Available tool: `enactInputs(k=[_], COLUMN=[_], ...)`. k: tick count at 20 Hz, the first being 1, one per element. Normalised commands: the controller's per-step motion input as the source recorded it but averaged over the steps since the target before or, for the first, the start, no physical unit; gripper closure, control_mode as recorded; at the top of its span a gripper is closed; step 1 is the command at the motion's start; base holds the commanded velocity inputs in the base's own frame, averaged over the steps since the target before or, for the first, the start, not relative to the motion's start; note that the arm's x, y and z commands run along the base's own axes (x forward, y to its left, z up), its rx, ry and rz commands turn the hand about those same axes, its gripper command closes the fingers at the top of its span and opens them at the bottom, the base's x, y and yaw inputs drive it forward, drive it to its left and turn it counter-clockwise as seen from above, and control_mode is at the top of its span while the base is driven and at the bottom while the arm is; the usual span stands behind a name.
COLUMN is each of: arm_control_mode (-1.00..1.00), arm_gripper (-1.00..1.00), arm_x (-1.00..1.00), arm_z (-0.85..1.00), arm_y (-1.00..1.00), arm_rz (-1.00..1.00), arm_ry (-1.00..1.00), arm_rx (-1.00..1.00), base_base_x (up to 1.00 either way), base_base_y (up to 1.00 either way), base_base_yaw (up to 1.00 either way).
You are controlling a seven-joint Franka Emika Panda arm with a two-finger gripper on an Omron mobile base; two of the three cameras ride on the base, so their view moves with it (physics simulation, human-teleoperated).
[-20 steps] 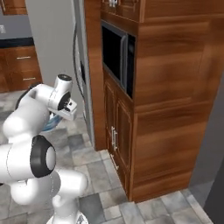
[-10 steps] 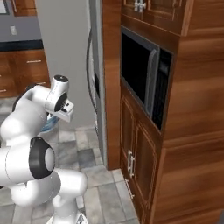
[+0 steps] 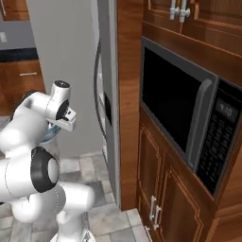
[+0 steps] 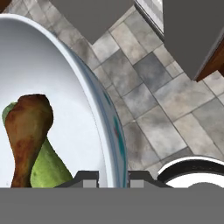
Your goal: Pick the chicken drumstick and cucumber from their plates and place them in the bowl. Then put the bowl in the fridge.
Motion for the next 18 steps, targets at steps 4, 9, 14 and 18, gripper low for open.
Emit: enactInputs(k=[4, 9, 14, 18], arm_control_mode=[1.00, 1.00, 1.00, 1.00], arm_gripper=[1.00, 1.00, 1.00, 1.00], arm_x=[0.00, 0.00, 0.00, 0.00], arm_z=[0.00, 0.00, 0.00, 0.00], arm_y=[0.00, 0.00, 0.00, 0.00], arm_rz=[0.00, 0.00, 0.00, 0.00], arm_ry=[0.00, 0.00, 0.00, 0.00], arm_rx=[0.00, 0.00, 0.00, 0.00], base_base_x=[0.51, 0.33, 0.01, 0.03], base_base_y=[0.24, 0.52, 0.60, 0.66], base_base_yaw=[-0.62, -0.22, 0.00, -0.01])
